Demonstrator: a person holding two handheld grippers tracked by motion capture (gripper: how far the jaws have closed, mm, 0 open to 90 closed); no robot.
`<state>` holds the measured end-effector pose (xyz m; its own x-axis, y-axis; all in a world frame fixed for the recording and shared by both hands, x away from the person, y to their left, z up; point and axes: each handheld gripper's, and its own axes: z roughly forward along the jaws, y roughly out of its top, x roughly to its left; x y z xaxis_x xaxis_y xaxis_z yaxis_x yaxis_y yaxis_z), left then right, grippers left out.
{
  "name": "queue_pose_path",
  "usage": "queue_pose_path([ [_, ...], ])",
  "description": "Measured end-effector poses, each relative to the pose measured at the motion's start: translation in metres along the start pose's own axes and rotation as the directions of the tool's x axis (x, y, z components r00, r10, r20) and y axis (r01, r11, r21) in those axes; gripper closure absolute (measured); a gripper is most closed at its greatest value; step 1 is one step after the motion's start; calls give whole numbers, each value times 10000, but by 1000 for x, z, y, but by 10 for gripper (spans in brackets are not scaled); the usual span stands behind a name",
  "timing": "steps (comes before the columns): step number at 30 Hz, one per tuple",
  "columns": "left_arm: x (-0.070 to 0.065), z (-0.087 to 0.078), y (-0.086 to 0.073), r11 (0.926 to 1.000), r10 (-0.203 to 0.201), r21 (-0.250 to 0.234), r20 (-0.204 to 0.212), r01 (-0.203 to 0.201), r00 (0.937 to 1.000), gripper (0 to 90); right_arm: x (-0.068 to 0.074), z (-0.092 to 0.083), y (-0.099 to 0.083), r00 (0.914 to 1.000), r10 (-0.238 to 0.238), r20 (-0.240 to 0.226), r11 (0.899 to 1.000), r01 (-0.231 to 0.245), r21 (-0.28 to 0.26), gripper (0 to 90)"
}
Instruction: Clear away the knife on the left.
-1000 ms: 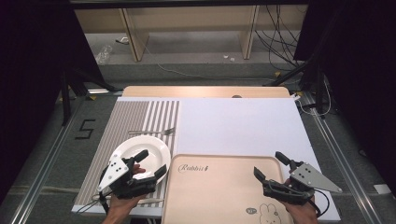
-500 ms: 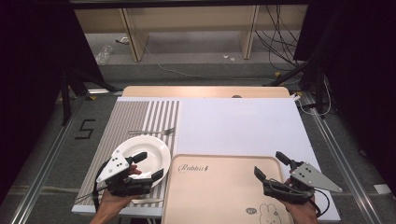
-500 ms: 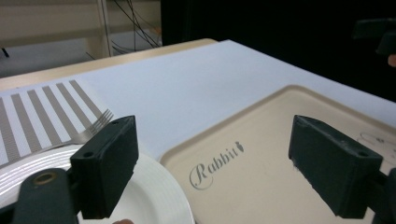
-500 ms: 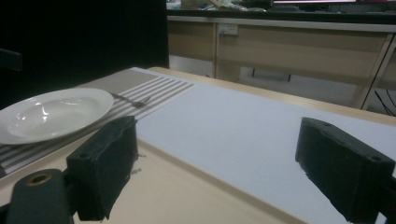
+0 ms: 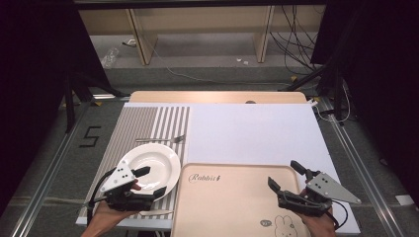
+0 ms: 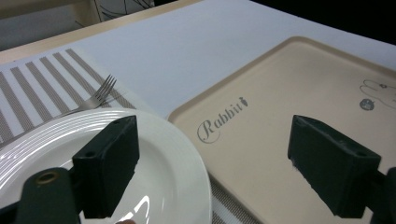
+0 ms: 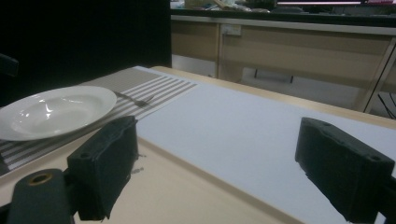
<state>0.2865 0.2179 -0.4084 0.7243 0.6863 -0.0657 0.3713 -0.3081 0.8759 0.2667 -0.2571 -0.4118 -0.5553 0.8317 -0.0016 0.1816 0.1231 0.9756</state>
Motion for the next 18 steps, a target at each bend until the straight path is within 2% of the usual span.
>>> queue_pose_path([
  [4,4,-5,-1,9995,-14,323,50,12,10000,163,1,0,-1,9999,-62,-83,9999,63,90,140],
  [5,8,-8,-3,9983,-4,587,57,0,10000,164,1,0,0,9999,-76,-101,9999,77,102,141],
  [6,8,-8,-3,9983,-4,587,57,0,10000,164,1,0,0,9999,-76,-101,9999,77,102,141],
  [8,10,-11,-5,9960,-10,893,74,3,10000,165,2,1,-1,9998,-112,-148,9999,114,127,142],
  [9,12,-13,-7,9923,143,1227,72,-151,9999,166,2,1,-1,9998,-124,-172,9998,127,157,142],
  [12,12,-15,-10,9910,146,1332,32,-149,9999,172,2,2,-1,9997,-129,-220,9997,133,185,142],
  [15,13,-17,-15,9813,457,1874,-17,-446,9990,171,2,2,-1,9996,-147,-237,9997,152,214,143],
  [16,13,-17,-15,9813,457,1874,-17,-446,9990,172,2,2,-1,9996,-147,-237,9997,152,214,143],
  [17,13,-19,-17,9754,564,2136,5,-552,9984,173,2,3,-2,9995,-165,-280,9996,172,231,143],
  [18,14,-20,-17,9730,554,2243,50,-551,9985,173,3,3,-2,9995,-162,-289,9996,169,238,143],
])
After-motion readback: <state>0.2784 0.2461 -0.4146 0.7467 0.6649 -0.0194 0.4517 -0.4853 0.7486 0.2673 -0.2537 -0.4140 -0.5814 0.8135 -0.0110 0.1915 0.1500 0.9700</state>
